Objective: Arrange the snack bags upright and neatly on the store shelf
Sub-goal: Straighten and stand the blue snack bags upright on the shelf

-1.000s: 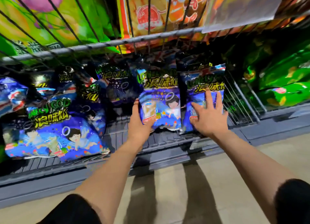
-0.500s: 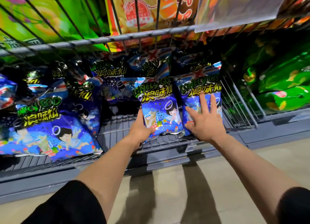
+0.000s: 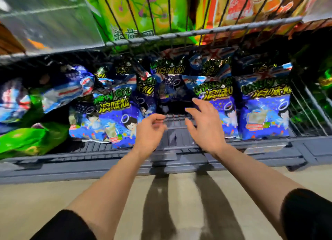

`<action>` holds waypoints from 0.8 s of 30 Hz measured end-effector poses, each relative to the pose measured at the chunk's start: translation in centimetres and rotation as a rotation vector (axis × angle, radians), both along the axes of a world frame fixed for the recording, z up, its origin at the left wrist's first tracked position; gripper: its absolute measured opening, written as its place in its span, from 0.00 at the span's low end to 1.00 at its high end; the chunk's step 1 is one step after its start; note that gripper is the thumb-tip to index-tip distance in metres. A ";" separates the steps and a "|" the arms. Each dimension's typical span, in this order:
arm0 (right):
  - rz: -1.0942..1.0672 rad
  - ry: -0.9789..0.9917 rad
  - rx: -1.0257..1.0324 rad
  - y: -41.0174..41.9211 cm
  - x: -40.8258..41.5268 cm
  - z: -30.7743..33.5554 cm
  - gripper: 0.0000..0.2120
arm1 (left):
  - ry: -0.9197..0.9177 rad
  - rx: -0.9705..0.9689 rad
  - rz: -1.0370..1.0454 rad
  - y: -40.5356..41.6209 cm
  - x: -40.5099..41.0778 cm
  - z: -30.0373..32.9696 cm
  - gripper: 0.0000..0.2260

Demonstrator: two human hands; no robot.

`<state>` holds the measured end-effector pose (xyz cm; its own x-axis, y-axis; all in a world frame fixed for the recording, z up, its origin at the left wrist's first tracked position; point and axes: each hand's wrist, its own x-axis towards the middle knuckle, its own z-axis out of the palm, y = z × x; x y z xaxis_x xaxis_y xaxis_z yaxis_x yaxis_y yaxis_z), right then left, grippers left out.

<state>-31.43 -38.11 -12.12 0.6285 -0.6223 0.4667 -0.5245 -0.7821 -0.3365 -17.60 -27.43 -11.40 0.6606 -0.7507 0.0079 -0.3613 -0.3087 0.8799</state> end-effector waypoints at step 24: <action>-0.282 -0.290 0.943 5.2 18.0 -0.3 0.30 | 0.441 0.040 0.265 11.1 16.9 -1.0 0.26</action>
